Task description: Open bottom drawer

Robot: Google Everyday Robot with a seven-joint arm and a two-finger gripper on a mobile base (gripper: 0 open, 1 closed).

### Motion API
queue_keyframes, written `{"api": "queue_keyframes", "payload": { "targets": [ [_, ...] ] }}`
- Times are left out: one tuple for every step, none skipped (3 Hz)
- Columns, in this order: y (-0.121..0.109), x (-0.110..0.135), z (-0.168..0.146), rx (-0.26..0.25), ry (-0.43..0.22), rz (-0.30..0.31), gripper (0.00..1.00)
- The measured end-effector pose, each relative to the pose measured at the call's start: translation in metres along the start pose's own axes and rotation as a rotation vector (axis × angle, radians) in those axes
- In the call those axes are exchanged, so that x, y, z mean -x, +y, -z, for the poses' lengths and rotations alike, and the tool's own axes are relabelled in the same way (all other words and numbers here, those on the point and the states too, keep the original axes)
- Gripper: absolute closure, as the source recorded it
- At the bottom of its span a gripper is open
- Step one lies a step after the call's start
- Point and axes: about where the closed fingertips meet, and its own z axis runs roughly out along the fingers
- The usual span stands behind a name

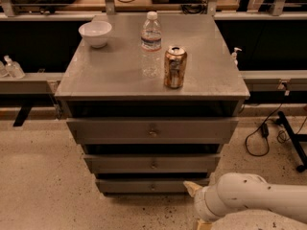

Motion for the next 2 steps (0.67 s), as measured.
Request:
{"api": "queue_keyframes", "payload": {
  "targets": [
    [-0.005,-0.052,-0.020,0.040,0.031,-0.105,0.00],
    [-0.020,-0.108,-0.051,0.002,-0.018,-0.129,0.00]
  ]
}}
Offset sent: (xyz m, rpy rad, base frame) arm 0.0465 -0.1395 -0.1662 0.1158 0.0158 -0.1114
